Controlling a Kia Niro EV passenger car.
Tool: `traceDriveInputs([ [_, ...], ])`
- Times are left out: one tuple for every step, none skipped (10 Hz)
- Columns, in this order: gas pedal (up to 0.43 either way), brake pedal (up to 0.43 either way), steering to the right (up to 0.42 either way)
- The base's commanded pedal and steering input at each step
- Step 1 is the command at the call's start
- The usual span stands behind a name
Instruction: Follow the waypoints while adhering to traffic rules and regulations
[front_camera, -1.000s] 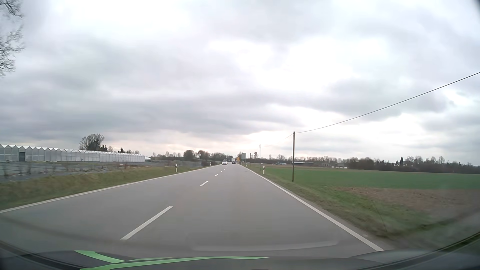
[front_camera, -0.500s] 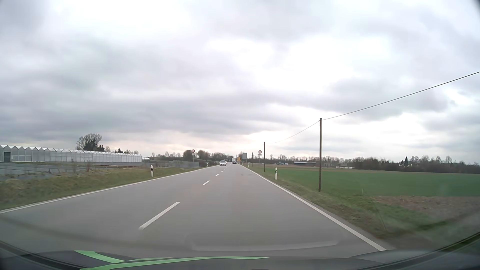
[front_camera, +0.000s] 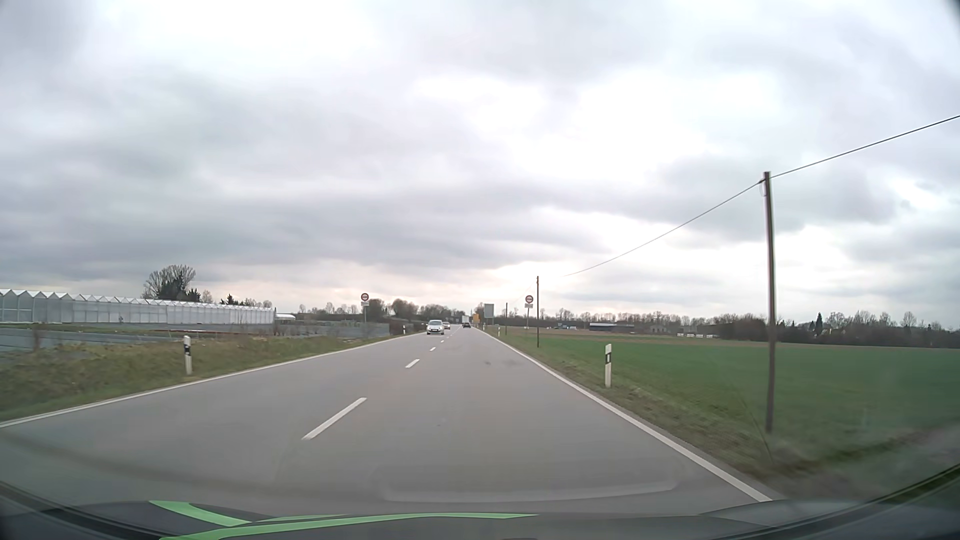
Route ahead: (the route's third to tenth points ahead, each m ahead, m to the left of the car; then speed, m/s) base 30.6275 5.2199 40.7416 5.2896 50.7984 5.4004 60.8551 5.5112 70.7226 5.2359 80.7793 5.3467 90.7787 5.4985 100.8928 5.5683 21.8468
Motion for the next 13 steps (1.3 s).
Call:
traceDriveInputs([
  [0.197,0.0,0.004],
  [0.197,0.0,0.004],
  [0.189,0.0,0.003],
  [0.189,0.0,0.002],
  [0.189,0.0,0.001],
  [0.189,0.0,0.0],
  [0.189,0.0,0.0],
  [0.189,0.0,0.0],
  [0.189,0.0,0.0],
  [0.189,0.0,-0.001],
  [0.189,0.0,-0.001],
  [0.189,0.0,0.0],
  [0.189,0.0,-0.001],
])
